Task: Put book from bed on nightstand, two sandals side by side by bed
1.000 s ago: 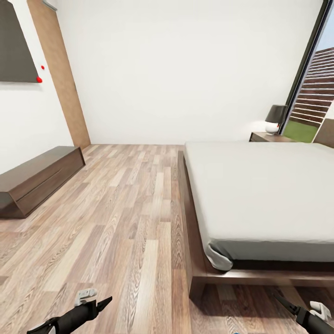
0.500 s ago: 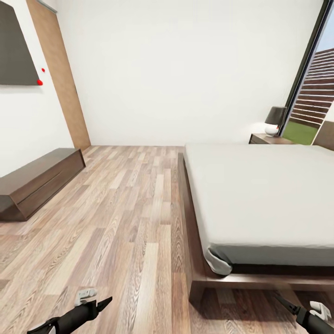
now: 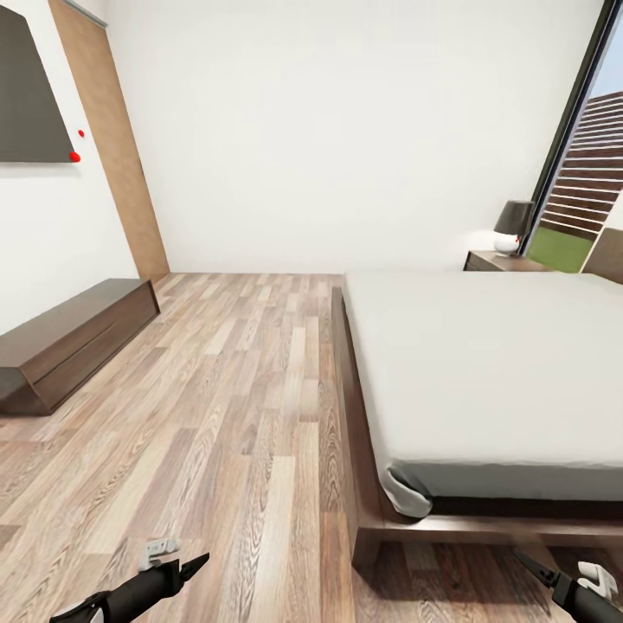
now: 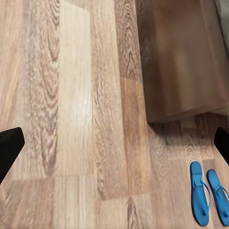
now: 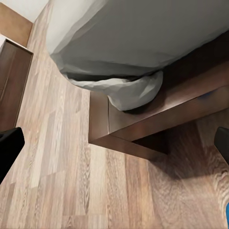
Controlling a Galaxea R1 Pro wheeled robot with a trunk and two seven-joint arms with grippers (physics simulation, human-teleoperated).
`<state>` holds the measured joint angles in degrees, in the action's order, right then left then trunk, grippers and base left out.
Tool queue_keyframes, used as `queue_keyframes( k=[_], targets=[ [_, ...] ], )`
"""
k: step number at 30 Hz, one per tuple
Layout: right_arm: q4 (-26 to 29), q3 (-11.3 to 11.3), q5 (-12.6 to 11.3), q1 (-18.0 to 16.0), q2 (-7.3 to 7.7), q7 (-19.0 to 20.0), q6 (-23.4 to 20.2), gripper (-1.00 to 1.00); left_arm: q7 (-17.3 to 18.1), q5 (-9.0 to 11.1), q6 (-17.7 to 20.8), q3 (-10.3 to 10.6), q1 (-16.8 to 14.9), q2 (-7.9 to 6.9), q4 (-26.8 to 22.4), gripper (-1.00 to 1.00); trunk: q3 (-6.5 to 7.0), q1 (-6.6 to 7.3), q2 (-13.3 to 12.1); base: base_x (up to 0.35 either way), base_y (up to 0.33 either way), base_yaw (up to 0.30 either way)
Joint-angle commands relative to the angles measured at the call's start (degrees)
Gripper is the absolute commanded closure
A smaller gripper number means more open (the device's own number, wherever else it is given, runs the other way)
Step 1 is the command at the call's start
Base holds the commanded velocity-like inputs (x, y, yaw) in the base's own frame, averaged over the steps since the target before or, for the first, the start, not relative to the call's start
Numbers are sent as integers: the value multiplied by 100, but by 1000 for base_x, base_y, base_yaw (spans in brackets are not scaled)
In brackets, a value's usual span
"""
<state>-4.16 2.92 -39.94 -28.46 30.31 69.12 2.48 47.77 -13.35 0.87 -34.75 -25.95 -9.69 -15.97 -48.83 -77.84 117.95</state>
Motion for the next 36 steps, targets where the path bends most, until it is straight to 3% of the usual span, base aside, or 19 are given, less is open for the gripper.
queue_keyframes(
  k=[1, 8, 36],
  targets=[
    [-23, 30, 21, -11, 2, 22, 25, -100, 31, -53, 10, -49, -4, 3, -3, -100, -5, 1, 3, 0, 0, 0],
    [-29, 29, 21, -11, -9, 22, 28, -100, 31, -53, 15, -49, -5, 3, -3, -100, -5, 1, 3, 0, 0, 0],
    [-27, 24, 21, -11, -42, 22, 25, -100, 31, -53, 15, -49, -5, 3, -3, -100, 479, 594, -1080, 0, 0, -2]
  ],
)
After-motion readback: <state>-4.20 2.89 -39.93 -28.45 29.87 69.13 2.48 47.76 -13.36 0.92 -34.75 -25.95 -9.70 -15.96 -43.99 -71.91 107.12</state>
